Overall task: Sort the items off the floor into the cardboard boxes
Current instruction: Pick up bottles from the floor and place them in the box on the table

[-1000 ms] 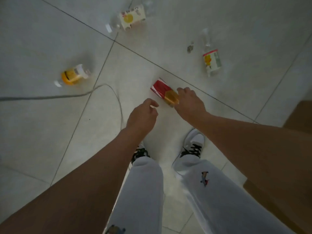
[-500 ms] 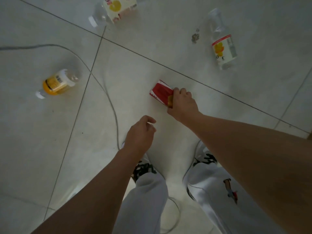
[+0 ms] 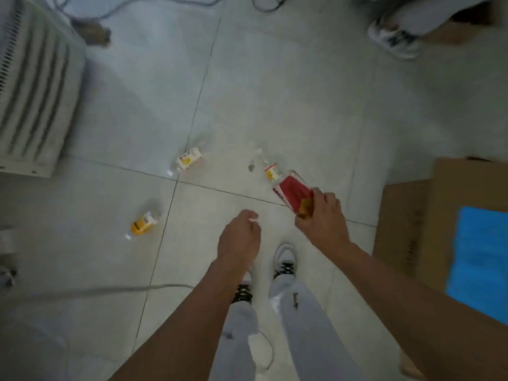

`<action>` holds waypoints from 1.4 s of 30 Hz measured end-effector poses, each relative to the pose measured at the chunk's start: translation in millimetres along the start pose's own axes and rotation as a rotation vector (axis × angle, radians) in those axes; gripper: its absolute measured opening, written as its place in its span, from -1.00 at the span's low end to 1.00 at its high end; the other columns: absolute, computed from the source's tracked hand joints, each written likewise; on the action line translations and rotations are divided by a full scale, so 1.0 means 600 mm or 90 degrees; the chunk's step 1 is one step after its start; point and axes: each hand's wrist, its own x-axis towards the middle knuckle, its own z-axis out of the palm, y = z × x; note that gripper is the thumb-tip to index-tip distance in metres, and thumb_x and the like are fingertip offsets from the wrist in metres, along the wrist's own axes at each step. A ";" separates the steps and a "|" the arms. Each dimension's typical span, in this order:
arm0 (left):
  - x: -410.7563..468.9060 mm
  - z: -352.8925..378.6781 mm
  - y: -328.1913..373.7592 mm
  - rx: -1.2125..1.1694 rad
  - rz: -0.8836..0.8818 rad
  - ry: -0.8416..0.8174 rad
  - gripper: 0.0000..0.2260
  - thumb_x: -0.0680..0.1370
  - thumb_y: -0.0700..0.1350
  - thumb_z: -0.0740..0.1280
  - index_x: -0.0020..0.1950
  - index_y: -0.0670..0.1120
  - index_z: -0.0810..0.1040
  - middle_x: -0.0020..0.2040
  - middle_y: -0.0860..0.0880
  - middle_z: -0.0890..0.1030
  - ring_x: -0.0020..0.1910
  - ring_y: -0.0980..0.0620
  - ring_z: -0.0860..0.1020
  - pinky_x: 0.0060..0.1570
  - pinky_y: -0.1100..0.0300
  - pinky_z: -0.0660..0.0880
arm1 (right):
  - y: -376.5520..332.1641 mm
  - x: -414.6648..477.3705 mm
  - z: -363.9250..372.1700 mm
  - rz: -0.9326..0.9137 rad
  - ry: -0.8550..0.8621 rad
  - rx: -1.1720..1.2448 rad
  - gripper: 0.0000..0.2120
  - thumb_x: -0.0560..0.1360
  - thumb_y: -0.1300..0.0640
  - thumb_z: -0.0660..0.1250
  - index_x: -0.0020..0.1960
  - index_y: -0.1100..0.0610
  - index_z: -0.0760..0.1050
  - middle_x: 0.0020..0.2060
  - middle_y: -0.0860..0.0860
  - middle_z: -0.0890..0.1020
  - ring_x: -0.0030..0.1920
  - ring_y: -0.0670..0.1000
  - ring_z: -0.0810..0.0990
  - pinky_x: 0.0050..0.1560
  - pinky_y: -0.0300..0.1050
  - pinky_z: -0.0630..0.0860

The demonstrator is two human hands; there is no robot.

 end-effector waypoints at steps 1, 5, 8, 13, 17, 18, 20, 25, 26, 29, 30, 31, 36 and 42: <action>-0.026 -0.017 0.065 0.018 0.026 0.007 -0.77 0.59 -0.15 0.19 0.21 -0.05 0.50 0.06 -0.09 0.64 0.05 -0.11 0.58 0.08 0.03 0.51 | -0.002 -0.018 -0.076 0.022 0.037 0.008 -0.33 0.35 0.02 0.41 0.40 0.14 0.29 0.14 0.17 0.44 0.12 0.20 0.43 0.06 0.08 0.47; -0.132 -0.069 0.296 0.047 0.160 0.021 -0.80 0.57 -0.11 0.21 0.17 0.00 0.52 0.05 -0.09 0.65 0.07 -0.13 0.58 0.06 0.07 0.49 | 0.009 -0.098 -0.359 0.108 0.223 0.067 -0.31 0.34 -0.02 0.42 0.41 0.10 0.29 0.15 0.15 0.48 0.15 0.21 0.43 0.13 0.08 0.42; -0.225 -0.080 0.415 0.061 0.252 -0.015 -0.82 0.57 -0.10 0.21 0.13 0.01 0.52 0.02 -0.04 0.66 0.05 -0.08 0.59 0.01 0.12 0.48 | 0.042 -0.202 -0.520 0.165 0.366 0.111 -0.29 0.32 -0.04 0.47 0.39 0.08 0.31 0.14 0.15 0.48 0.16 0.23 0.43 0.15 0.09 0.40; -0.342 -0.066 0.581 0.099 0.399 -0.089 -0.86 0.57 -0.12 0.23 0.10 -0.01 0.52 0.01 -0.05 0.66 0.05 -0.08 0.60 0.03 0.14 0.46 | 0.127 -0.379 -0.708 0.234 0.454 0.079 -0.23 0.34 -0.14 0.44 0.44 0.06 0.22 0.23 0.10 0.41 0.24 0.21 0.42 0.20 0.15 0.44; -0.435 -0.013 0.713 0.146 0.525 -0.130 -0.87 0.58 -0.10 0.22 0.09 0.02 0.51 -0.05 0.02 0.62 0.01 -0.03 0.59 -0.13 0.25 0.36 | 0.213 -0.511 -0.815 0.303 0.535 0.078 -0.22 0.38 -0.18 0.39 0.47 -0.05 0.10 0.28 0.02 0.36 0.29 0.11 0.37 0.27 0.09 0.41; -0.463 0.007 0.742 0.153 0.555 -0.140 -0.88 0.58 -0.09 0.22 0.08 0.03 0.50 -0.06 0.05 0.61 0.01 -0.01 0.59 -0.12 0.26 0.34 | 0.235 -0.543 -0.839 0.322 0.557 0.077 -0.22 0.38 -0.18 0.40 0.47 -0.06 0.09 0.29 0.01 0.36 0.30 0.11 0.37 0.27 0.07 0.41; -0.525 0.053 0.793 0.157 0.614 -0.173 -0.91 0.59 -0.09 0.21 0.03 0.07 0.46 -0.08 0.09 0.61 0.00 0.01 0.58 -0.09 0.25 0.35 | 0.278 -0.605 -0.883 0.361 0.594 0.065 -0.23 0.39 -0.17 0.40 0.47 -0.07 0.10 0.31 0.02 0.36 0.31 0.11 0.37 0.27 0.07 0.41; -0.691 0.191 0.880 0.175 0.713 -0.254 -0.90 0.60 -0.10 0.21 0.07 0.03 0.49 0.00 0.02 0.60 0.00 0.00 0.56 0.05 0.08 0.49 | 0.390 -0.755 -0.957 0.415 0.650 0.048 -0.25 0.39 -0.20 0.37 0.47 -0.11 0.10 0.34 -0.01 0.35 0.33 0.08 0.36 0.28 0.10 0.43; -0.722 0.219 0.891 0.189 0.732 -0.258 -0.88 0.61 -0.09 0.21 0.10 0.04 0.50 0.02 0.04 0.59 0.02 0.03 0.55 0.09 0.09 0.48 | 0.413 -0.783 -0.964 0.424 0.664 0.051 -0.25 0.38 -0.19 0.36 0.47 -0.12 0.10 0.34 -0.02 0.36 0.33 0.07 0.36 0.30 0.10 0.43; -0.804 0.304 0.913 0.237 0.765 -0.294 -0.85 0.62 -0.06 0.20 0.16 0.04 0.49 0.06 0.06 0.57 0.05 0.05 0.55 0.08 0.12 0.49 | 0.486 -0.857 -0.979 0.444 0.683 0.066 -0.25 0.38 -0.18 0.38 0.47 -0.11 0.12 0.33 -0.02 0.37 0.32 0.06 0.36 0.31 0.09 0.42; -0.826 0.333 0.918 0.259 0.773 -0.302 -0.84 0.63 -0.05 0.19 0.18 0.05 0.48 0.07 0.06 0.57 0.05 0.06 0.55 0.04 0.16 0.48 | 0.512 -0.877 -0.981 0.451 0.682 0.064 -0.24 0.39 -0.18 0.38 0.48 -0.09 0.13 0.33 -0.01 0.37 0.31 0.06 0.36 0.32 0.07 0.42; -0.845 0.360 0.923 0.274 0.779 -0.304 -0.83 0.63 -0.04 0.19 0.20 0.05 0.48 0.07 0.07 0.57 0.03 0.07 0.54 -0.01 0.19 0.46 | 0.538 -0.896 -0.983 0.459 0.682 0.065 -0.22 0.39 -0.18 0.39 0.50 -0.08 0.12 0.34 -0.01 0.37 0.32 0.06 0.36 0.32 0.06 0.41; -0.909 0.476 0.927 0.284 0.775 -0.303 -0.83 0.62 -0.03 0.18 0.17 0.06 0.50 0.07 0.09 0.58 0.03 0.10 0.54 0.01 0.18 0.48 | 0.657 -0.965 -0.976 0.469 0.686 0.082 -0.22 0.38 -0.23 0.40 0.48 -0.08 0.14 0.33 -0.02 0.38 0.32 0.07 0.37 0.31 0.09 0.43; -0.933 0.568 0.923 0.285 0.766 -0.346 -0.83 0.60 -0.02 0.20 0.17 0.10 0.48 -0.06 0.25 0.48 -0.09 0.31 0.45 -0.17 0.35 0.37 | 0.763 -0.999 -0.982 0.507 0.685 0.089 -0.28 0.38 -0.15 0.41 0.40 -0.11 0.10 0.24 0.03 0.41 0.22 0.09 0.42 0.17 0.10 0.50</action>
